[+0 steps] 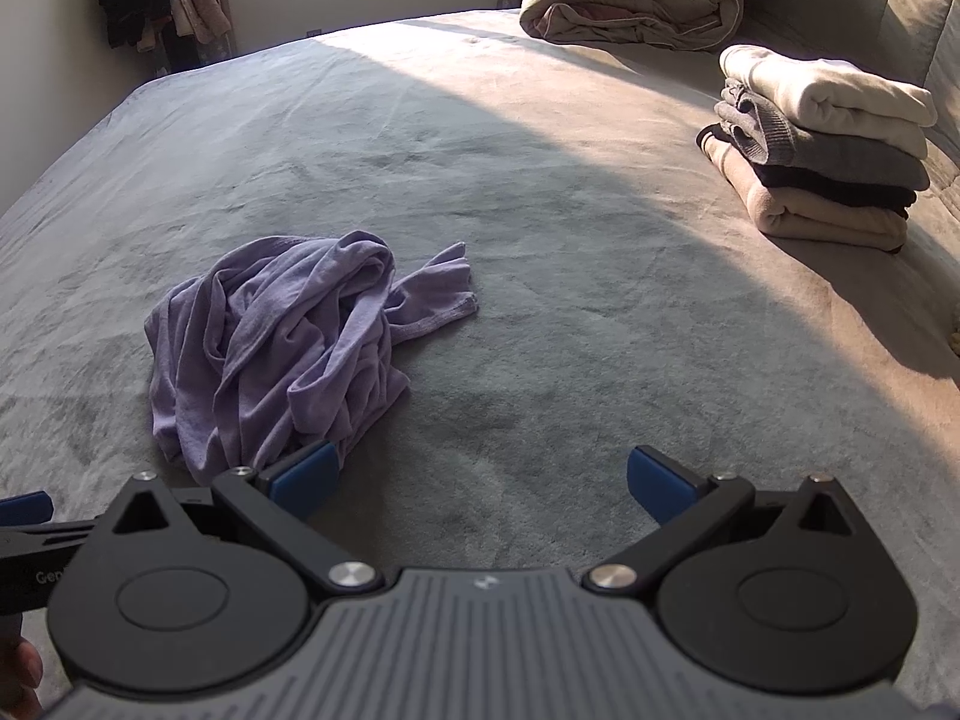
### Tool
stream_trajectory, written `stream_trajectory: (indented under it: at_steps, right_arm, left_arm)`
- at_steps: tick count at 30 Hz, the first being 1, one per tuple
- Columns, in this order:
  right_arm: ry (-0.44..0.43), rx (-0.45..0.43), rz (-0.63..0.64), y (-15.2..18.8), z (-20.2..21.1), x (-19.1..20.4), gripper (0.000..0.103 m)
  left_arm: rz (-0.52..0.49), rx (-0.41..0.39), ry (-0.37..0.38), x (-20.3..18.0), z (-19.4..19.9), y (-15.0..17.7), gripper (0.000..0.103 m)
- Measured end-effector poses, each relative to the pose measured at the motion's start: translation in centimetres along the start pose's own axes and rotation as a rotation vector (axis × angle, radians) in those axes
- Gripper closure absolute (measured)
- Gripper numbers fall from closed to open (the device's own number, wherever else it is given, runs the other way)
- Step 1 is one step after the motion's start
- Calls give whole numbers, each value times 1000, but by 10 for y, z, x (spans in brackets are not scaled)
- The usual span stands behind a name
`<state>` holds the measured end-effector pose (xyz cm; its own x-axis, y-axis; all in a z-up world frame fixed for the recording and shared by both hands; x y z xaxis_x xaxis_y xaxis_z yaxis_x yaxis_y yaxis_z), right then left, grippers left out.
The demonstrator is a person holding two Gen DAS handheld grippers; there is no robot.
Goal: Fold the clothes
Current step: 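Move both grippers toward the crumpled lavender shirt on the bed, then grasp the shirt edge with the right gripper while the left gripper grasps another edge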
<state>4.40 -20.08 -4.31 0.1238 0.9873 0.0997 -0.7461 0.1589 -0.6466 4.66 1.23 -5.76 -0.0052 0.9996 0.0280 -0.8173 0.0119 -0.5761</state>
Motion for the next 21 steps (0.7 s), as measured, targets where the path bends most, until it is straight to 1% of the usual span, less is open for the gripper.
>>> stream_trajectory:
  at_steps: [8,12,18,21]
  right_arm:
    - [-59,26,35,-5,-9,12,0]
    - [-100,3,51,-14,-12,19,0]
    - [-154,-28,84,-21,-17,22,0]
    - [-171,-38,81,-23,-22,24,0]
  left_arm:
    - [14,42,3,9,-5,3,0]
    - [32,72,-11,16,-8,1,0]
    - [5,59,-20,22,-26,-3,0]
    - [-10,49,-6,23,-31,-1,0]
Point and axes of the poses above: each gripper's, at about its wrist camera, not at the fingertips, and z roughly against the way its jaws point, x to its left, y to its underside, the point moved 5 cm from there along -z, roughly the way its jaws point, and after that the axes turned 2 degrees about -z, right-handed, at the moved point
